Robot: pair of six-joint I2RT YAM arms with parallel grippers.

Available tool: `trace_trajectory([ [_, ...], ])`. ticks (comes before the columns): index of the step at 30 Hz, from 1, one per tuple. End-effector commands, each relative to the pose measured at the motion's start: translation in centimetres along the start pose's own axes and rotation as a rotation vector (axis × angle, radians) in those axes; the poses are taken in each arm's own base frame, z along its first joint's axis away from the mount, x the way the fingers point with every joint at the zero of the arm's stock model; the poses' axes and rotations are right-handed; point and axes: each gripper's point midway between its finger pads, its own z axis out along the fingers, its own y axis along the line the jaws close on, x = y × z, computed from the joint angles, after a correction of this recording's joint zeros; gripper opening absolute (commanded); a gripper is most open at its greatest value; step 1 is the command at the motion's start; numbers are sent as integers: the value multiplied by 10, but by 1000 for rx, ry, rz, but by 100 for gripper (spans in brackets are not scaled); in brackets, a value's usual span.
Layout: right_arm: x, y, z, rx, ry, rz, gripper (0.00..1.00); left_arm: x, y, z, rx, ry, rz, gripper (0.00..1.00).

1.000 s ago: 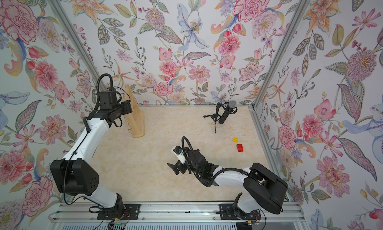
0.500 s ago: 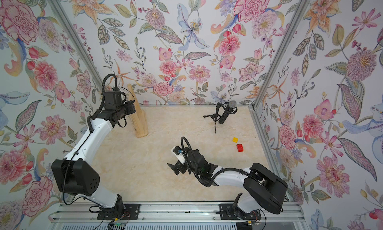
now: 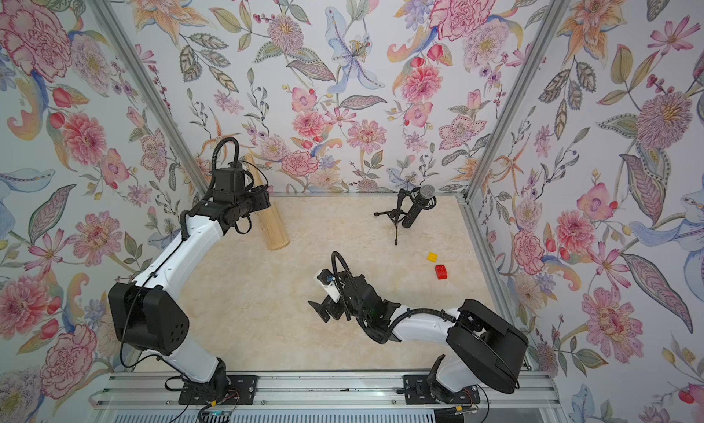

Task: Take the necklace off the jewelry display stand
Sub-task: Move the stand to the center of the board.

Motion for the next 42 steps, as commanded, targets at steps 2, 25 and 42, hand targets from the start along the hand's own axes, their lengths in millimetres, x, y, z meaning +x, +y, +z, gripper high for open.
trace_trajectory([
  [2,-11,1,4,6,-19,-20,100,-17,-26,-4,70,-47,-43,77],
  [25,-10,-23,-1,95,-28,20,100,-13,-40,-24,51,-54,26,99],
  [42,-45,-72,-45,110,-268,324,100,-16,-8,-110,19,-217,125,99],
])
